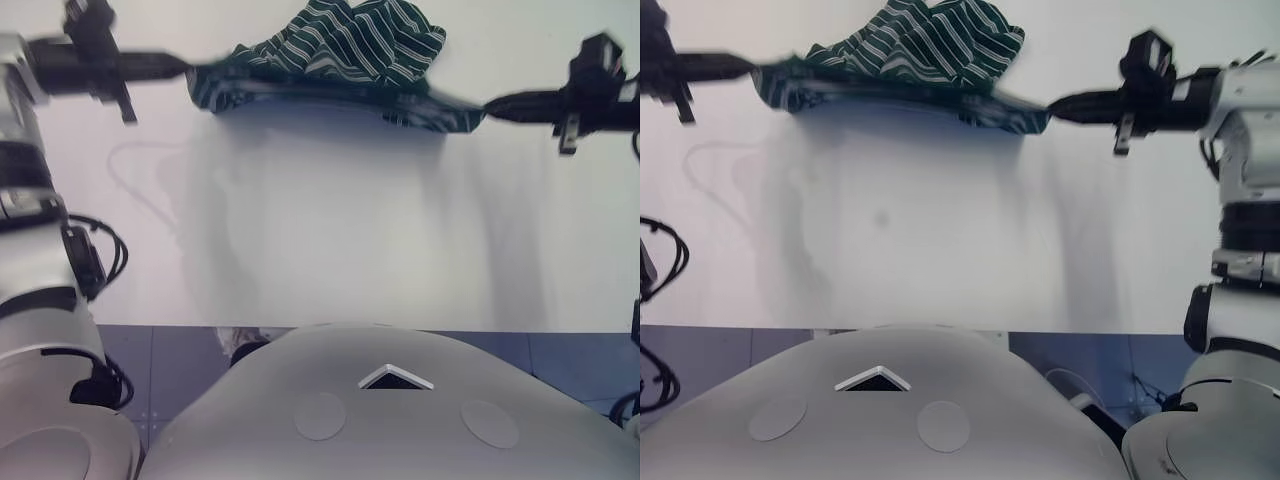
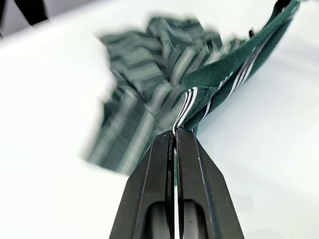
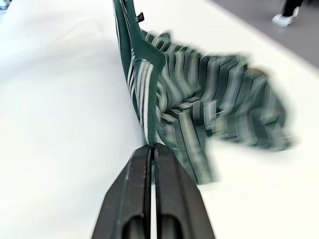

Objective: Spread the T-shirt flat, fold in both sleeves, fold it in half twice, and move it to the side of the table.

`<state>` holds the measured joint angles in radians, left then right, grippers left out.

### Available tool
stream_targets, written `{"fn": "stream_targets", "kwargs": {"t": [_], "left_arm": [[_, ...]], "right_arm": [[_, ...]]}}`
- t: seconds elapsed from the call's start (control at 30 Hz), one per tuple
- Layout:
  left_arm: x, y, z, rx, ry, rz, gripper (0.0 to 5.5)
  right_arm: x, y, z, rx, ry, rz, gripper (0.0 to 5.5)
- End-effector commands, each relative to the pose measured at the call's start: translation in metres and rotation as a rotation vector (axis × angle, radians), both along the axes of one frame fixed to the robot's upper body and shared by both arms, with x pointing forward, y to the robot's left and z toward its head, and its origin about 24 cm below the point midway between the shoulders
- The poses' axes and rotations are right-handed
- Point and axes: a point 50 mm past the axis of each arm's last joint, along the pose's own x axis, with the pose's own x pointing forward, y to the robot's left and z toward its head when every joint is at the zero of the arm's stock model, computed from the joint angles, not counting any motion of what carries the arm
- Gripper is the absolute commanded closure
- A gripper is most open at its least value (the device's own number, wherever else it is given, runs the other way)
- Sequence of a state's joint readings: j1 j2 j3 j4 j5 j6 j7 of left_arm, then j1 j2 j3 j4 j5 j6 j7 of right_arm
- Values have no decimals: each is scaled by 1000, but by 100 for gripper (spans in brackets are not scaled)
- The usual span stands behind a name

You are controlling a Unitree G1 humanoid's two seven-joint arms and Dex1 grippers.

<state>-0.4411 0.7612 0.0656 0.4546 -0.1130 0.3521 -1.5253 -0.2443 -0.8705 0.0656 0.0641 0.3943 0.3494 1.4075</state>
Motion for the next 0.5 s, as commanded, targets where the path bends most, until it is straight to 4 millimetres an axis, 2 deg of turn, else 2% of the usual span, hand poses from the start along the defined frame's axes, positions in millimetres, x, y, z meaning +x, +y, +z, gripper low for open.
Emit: {"fn": "stream_targets", "kwargs": {"t": [0.03,0.1,0.17,0.23,0.3,0.33,0.37,0.43,0.5], "left_arm": [[-131,-64,-20,447,123,-604,550],[-134,-65,-21,457,112,-574,500],[-137,-67,-17,456,109,-569,472],[-133,-74,9,292,98,-521,472],[-112,-77,53,6,50,-441,472],[-98,-78,68,-94,-1,-402,472],[-75,-82,75,-142,-62,-316,472],[-25,-97,61,-92,-179,-113,513],[11,-114,30,45,-254,-18,549]], "right_arm": [[-114,45,-5,-292,241,312,547],[-120,39,-12,-361,255,277,550],[-128,33,-17,-404,291,277,498],[-131,33,-5,-347,317,283,448],[-106,32,23,-177,237,172,425],[-85,29,39,-88,157,94,425],[-60,29,51,2,66,-9,425],[-13,41,50,63,-59,-192,466],[27,63,16,-12,-108,-346,511]]}}
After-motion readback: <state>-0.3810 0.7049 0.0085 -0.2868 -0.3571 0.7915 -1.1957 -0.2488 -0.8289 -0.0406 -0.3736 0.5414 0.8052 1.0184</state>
